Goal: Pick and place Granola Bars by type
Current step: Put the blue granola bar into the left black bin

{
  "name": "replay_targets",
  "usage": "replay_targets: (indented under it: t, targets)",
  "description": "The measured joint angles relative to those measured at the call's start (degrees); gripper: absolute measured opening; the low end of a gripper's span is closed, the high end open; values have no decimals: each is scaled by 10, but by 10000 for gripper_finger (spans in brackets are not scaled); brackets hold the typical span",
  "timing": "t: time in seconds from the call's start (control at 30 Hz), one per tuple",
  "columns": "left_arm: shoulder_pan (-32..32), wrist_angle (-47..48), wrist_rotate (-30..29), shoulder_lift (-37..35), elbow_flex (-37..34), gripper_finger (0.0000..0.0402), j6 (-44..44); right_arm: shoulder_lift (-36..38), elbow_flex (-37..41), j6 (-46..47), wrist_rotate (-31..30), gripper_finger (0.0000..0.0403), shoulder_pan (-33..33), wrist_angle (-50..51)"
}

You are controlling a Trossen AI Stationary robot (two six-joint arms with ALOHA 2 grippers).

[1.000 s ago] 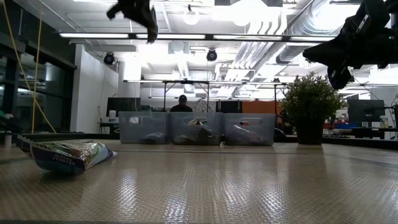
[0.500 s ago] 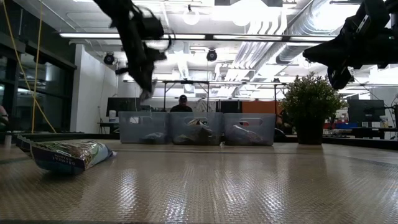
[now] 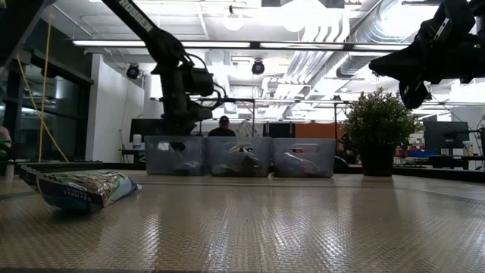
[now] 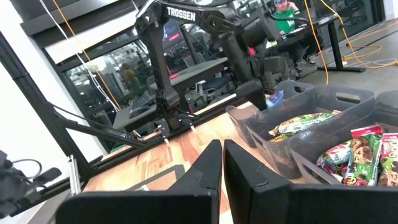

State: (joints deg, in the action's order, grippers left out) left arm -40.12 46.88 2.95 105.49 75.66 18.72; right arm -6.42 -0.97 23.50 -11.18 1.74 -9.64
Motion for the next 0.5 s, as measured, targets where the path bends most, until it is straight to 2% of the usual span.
replay_targets:
  t: [0.23, 0.5]
  targets:
    - [0, -6, 6, 20, 0, 43, 9, 0, 0, 0, 0, 0, 0, 0]
    - [0, -4, 29, 21, 0, 124, 11, 0, 0, 0, 0, 0, 0, 0]
